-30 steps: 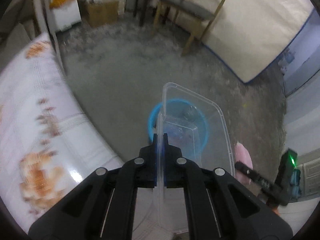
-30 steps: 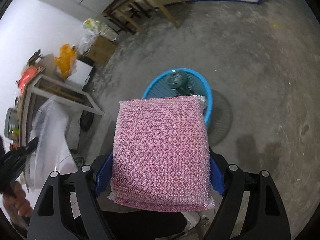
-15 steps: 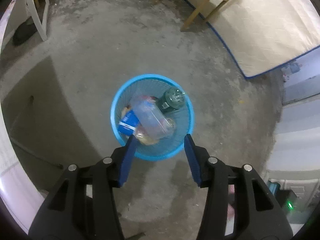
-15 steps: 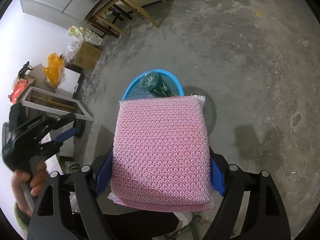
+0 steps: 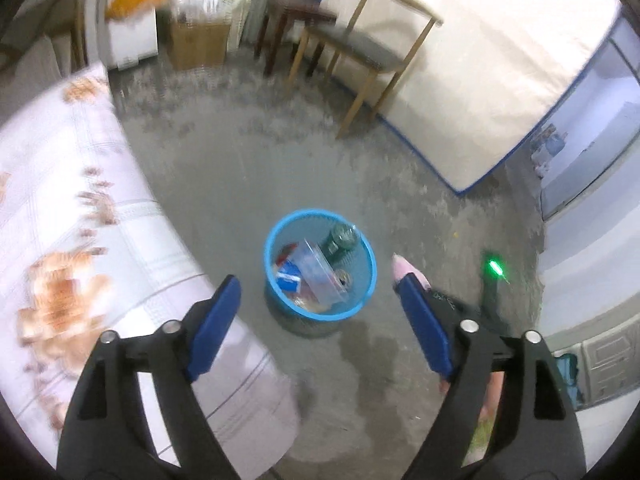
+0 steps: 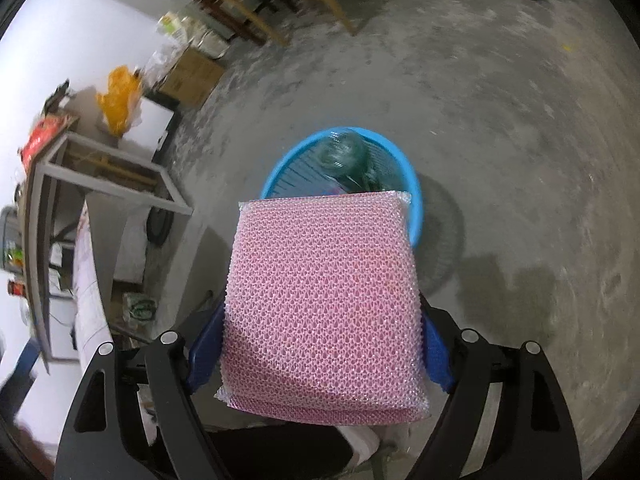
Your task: Collect trash
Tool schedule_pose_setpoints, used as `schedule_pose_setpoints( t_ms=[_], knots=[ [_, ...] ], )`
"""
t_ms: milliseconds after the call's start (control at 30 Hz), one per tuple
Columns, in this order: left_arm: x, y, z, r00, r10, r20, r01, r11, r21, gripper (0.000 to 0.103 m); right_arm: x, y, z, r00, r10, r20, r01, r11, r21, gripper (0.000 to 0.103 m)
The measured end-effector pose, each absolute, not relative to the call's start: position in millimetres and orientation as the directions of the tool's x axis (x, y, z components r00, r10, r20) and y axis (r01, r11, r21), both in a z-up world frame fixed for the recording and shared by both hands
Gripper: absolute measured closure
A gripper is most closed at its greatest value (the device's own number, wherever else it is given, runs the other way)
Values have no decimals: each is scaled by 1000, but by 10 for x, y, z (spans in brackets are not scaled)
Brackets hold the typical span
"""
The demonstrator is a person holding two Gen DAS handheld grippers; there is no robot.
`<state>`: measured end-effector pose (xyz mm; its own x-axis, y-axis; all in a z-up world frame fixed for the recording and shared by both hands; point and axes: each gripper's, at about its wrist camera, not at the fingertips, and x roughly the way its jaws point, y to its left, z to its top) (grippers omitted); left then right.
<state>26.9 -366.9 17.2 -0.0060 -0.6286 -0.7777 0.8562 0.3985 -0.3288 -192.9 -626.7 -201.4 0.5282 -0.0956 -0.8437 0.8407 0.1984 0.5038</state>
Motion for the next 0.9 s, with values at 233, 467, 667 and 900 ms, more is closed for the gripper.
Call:
schedule_pose_setpoints(
  t_ms=[233,467,667,900],
  knots=[
    [167,-2749,361,95,-684,-724,862,421,-284,16,-1388,-6670,-2246,376,-144,-915,906,266,330,17],
    [58,-2050,211,208,-678,-705,822,512,-250,13,-1544,-6588,-1959,399,-213,-892,904,256,343,17],
    [103,-1630,177,241,-699,-674,766,563,-310,10,-1920,-6015,-1329,454,-301,-839,875,330,355,17],
    [-114,-1488,405,385,-691,-612,749,621,-231,8,-2178,-4824,-334,490,-497,-716,831,515,210,8]
  ],
)
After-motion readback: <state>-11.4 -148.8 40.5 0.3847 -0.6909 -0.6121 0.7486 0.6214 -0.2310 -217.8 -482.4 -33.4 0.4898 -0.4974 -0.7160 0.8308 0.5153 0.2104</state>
